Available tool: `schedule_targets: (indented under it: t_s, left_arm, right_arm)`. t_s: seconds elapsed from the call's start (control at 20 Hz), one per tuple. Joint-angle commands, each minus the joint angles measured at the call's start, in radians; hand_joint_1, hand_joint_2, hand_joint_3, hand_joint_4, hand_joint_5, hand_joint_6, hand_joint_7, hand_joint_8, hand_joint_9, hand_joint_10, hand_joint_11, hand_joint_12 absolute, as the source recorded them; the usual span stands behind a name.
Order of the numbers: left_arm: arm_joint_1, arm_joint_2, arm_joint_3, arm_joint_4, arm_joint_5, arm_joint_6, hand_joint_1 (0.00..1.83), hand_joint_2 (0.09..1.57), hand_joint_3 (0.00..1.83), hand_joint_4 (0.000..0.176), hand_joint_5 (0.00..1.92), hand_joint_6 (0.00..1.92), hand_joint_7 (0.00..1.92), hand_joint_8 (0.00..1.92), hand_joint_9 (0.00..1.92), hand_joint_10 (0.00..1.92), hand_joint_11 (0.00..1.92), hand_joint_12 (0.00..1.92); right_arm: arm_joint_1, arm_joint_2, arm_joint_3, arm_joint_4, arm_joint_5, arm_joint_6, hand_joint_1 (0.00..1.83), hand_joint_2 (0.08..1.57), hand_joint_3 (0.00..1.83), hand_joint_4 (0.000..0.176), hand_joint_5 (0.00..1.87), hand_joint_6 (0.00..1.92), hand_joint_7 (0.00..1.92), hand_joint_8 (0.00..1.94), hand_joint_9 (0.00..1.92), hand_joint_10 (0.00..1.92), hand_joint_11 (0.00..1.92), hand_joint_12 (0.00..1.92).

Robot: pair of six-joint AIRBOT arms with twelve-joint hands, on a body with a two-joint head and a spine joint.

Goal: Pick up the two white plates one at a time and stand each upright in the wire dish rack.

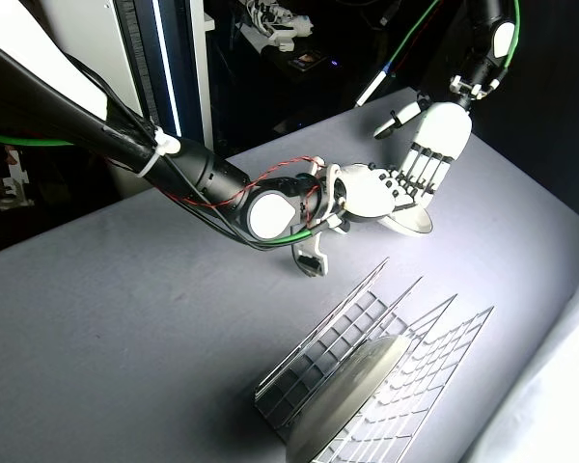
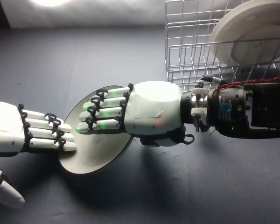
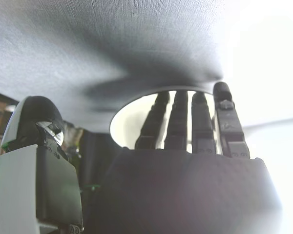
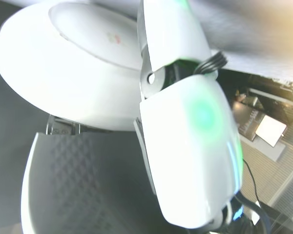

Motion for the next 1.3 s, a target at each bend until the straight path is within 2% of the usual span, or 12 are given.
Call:
schedule_targets:
  t_s: [0.0,0.05,0.1,0.15,0.2,0.3,0.4,0.5,0.7,0.85,0.95,1.25]
  left_arm:
    - [0.003,-0.016,0.003,0.022,-0.021,-0.002,0.00,1.05,0.00,0.000,0.01,0.00,0.03,0.01,0.01,0.00,0.02,0.01]
    - [0.003,-0.016,0.003,0.022,-0.021,-0.003,0.00,1.04,0.00,0.000,0.01,0.00,0.02,0.00,0.00,0.00,0.01,0.01]
    - [0.003,-0.016,0.003,0.022,-0.021,-0.004,0.00,1.04,0.00,0.000,0.00,0.00,0.00,0.00,0.00,0.00,0.01,0.01]
    - [0.003,-0.016,0.003,0.022,-0.021,-0.004,0.00,1.05,0.00,0.000,0.01,0.00,0.01,0.01,0.00,0.00,0.01,0.01]
    - [0.003,-0.016,0.004,0.022,-0.021,-0.004,0.00,1.06,0.00,0.000,0.02,0.01,0.03,0.01,0.01,0.00,0.02,0.01]
    - [0.002,-0.016,0.004,0.022,-0.021,-0.005,0.00,1.04,0.00,0.000,0.01,0.00,0.03,0.01,0.01,0.00,0.03,0.02]
    - [0.002,-0.016,0.006,0.022,-0.021,-0.007,0.00,1.04,0.00,0.000,0.00,0.00,0.00,0.00,0.00,0.00,0.00,0.00]
    - [0.002,-0.016,0.008,0.022,-0.021,-0.011,0.00,1.03,0.00,0.000,0.00,0.00,0.00,0.00,0.00,0.00,0.00,0.00]
    - [-0.031,-0.005,0.012,0.022,-0.023,-0.019,0.00,1.06,0.01,0.000,0.01,0.01,0.01,0.00,0.00,0.00,0.01,0.01]
    - [-0.120,0.015,0.013,0.022,-0.032,-0.031,0.00,1.04,0.00,0.000,0.01,0.00,0.01,0.00,0.00,0.00,0.02,0.01]
    - [-0.189,0.029,0.014,0.022,-0.041,-0.043,0.00,1.04,0.00,0.000,0.02,0.01,0.02,0.01,0.01,0.00,0.03,0.01]
    - [-0.425,0.068,0.031,0.075,-0.071,-0.112,0.00,1.06,0.00,0.000,0.07,0.01,0.07,0.01,0.05,0.01,0.06,0.03]
  right_arm:
    - [0.011,-0.009,0.000,0.030,0.079,-0.007,1.44,1.08,0.00,0.000,0.44,0.03,0.44,0.02,0.43,0.06,0.06,1.16]
    - [0.011,-0.012,0.002,0.030,0.079,-0.007,1.75,1.12,0.00,0.000,0.63,0.09,0.67,0.08,0.68,0.14,0.47,1.54]
    - [0.011,-0.014,0.002,0.031,0.079,-0.007,1.43,1.14,0.00,0.000,0.80,0.96,0.91,0.73,0.84,1.03,0.49,1.43]
    - [0.011,-0.015,0.002,0.031,0.079,-0.007,1.36,1.15,0.00,0.000,0.83,1.10,0.94,0.94,0.83,1.28,0.45,1.50]
    - [0.009,-0.016,0.002,0.031,0.079,-0.007,1.25,1.13,0.00,0.000,0.92,0.98,1.00,1.01,0.86,1.00,0.54,1.53]
    - [0.007,-0.016,0.004,0.031,0.079,-0.008,1.38,1.10,0.00,0.000,0.91,0.95,1.02,0.87,0.99,1.18,0.83,1.40]
    - [0.004,-0.016,0.004,0.031,0.079,-0.011,1.48,1.11,0.00,0.000,0.88,0.95,0.97,0.88,0.98,1.06,0.84,1.59]
    - [0.004,-0.015,0.004,0.031,0.080,-0.012,1.39,1.08,0.00,0.000,0.95,0.90,1.06,0.80,1.02,1.11,0.89,1.29]
    - [0.004,-0.012,0.004,0.031,0.111,-0.013,1.38,1.10,0.00,0.000,0.91,0.95,1.04,0.85,1.00,1.16,0.87,1.31]
    - [0.009,-0.002,0.000,0.031,0.150,-0.013,1.46,1.12,0.00,0.000,0.89,0.98,0.95,0.93,0.94,1.13,0.80,1.58]
    - [0.018,0.012,-0.010,0.032,0.162,-0.013,1.39,1.09,0.00,0.000,0.94,0.93,1.03,0.88,0.98,1.16,0.84,1.34]
    - [0.071,0.101,-0.121,0.069,0.162,-0.013,1.38,1.11,0.00,0.000,0.91,1.01,1.01,0.91,0.95,1.17,0.84,1.26]
